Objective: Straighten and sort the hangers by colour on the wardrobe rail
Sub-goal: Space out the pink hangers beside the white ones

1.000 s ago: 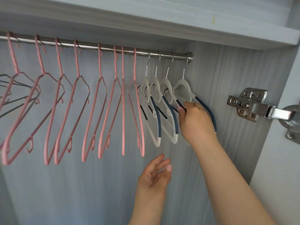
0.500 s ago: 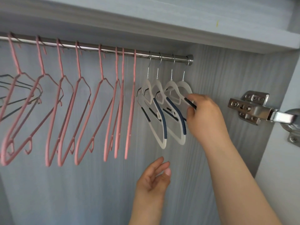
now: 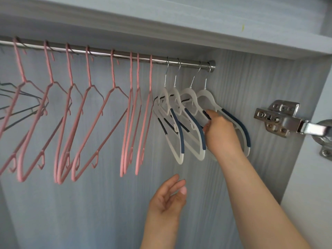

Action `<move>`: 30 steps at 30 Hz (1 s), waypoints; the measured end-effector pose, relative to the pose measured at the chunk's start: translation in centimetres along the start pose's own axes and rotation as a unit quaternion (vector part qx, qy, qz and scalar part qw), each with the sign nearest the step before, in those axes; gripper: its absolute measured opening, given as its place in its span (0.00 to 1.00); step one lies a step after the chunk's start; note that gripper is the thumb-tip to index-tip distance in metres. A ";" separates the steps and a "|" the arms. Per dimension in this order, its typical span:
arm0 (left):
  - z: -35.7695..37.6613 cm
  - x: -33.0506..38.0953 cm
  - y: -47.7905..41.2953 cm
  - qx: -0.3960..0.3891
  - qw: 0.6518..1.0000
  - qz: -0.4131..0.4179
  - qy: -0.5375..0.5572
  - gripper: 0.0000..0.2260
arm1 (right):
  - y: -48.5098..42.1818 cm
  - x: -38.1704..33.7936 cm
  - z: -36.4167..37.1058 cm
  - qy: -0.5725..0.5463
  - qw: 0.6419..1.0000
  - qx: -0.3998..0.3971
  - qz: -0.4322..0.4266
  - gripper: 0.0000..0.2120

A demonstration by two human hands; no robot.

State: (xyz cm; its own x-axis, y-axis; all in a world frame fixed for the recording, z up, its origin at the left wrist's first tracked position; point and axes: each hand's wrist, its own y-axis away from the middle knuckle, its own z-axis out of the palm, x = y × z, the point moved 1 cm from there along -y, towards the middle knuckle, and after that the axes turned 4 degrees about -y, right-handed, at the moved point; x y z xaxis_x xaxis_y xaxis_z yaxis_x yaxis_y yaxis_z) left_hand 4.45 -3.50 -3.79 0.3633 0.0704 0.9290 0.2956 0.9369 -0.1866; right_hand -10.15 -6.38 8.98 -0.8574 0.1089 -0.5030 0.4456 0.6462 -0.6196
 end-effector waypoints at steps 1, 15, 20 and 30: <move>0.0 0.0 0.0 0.001 1.000 0.000 0.003 0.11 | 0.0 0.0 -0.1 0.000 1.000 -0.003 0.005 0.26; 0.8 2.2 0.3 0.003 0.998 0.064 0.015 0.17 | 1.2 -4.4 -2.9 -0.105 0.992 -0.056 -0.041 0.14; 0.6 2.0 0.6 -0.001 0.998 0.059 0.009 0.17 | 0.9 -4.5 -0.5 -0.130 0.981 -0.143 0.029 0.23; -0.2 1.2 1.3 0.000 0.999 0.047 0.000 0.18 | 0.8 -3.6 -0.2 -0.098 0.989 -0.108 0.023 0.21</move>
State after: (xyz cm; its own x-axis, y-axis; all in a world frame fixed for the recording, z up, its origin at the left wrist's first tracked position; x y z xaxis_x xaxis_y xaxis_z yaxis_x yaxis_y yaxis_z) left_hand 5.47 -2.31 -2.95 0.3901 0.1574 0.9072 0.2602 0.9263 -0.2726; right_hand -6.73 -6.16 10.43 -0.7609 0.0070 -0.6488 0.4003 0.7921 -0.4608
